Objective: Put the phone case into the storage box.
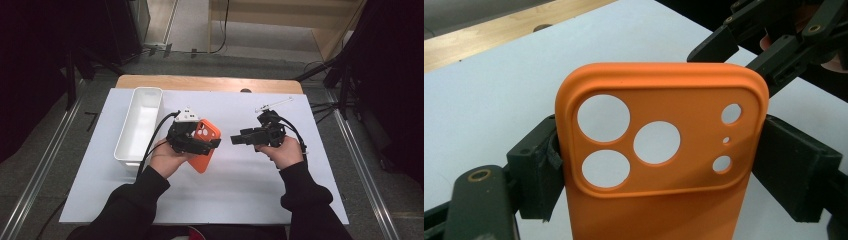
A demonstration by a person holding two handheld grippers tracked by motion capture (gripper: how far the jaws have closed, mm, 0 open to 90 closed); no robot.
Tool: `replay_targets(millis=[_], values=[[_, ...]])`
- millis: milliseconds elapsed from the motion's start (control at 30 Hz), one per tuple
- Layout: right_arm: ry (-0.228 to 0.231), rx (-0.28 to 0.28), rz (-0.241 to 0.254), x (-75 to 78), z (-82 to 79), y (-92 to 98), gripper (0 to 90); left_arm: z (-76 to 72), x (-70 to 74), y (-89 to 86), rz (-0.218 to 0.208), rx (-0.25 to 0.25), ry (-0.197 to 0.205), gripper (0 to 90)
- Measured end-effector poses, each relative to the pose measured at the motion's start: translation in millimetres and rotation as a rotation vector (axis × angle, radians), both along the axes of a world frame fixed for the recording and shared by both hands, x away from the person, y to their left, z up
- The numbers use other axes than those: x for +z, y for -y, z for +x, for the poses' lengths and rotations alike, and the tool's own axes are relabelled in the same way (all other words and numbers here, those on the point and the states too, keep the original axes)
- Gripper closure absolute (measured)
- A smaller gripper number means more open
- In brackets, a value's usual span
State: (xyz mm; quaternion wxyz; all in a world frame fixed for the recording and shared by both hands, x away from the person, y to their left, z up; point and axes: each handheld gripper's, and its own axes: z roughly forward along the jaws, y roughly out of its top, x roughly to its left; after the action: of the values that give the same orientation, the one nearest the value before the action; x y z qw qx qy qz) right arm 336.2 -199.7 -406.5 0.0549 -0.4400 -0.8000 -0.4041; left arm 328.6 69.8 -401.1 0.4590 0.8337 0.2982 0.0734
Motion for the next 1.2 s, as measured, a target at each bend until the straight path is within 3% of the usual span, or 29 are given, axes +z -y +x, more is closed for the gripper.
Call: replay_targets(millis=[167,700,1200], values=[[0.039,0.012,-0.022,-4.0,-2.3,0.1,35.2,0.9,1.5,-2.0,-0.003,0.005,-0.014,16.5],[0.051,0.085,-0.037,-19.2,-17.7,-3.4,34.6,1.3,6.2,-6.6,-0.025,0.014,-0.039,16.5],[0.064,0.063,-0.037,-29.6,-41.7,9.6,30.3,3.1,7.8,-11.3,-0.043,0.019,-0.047,16.5]])
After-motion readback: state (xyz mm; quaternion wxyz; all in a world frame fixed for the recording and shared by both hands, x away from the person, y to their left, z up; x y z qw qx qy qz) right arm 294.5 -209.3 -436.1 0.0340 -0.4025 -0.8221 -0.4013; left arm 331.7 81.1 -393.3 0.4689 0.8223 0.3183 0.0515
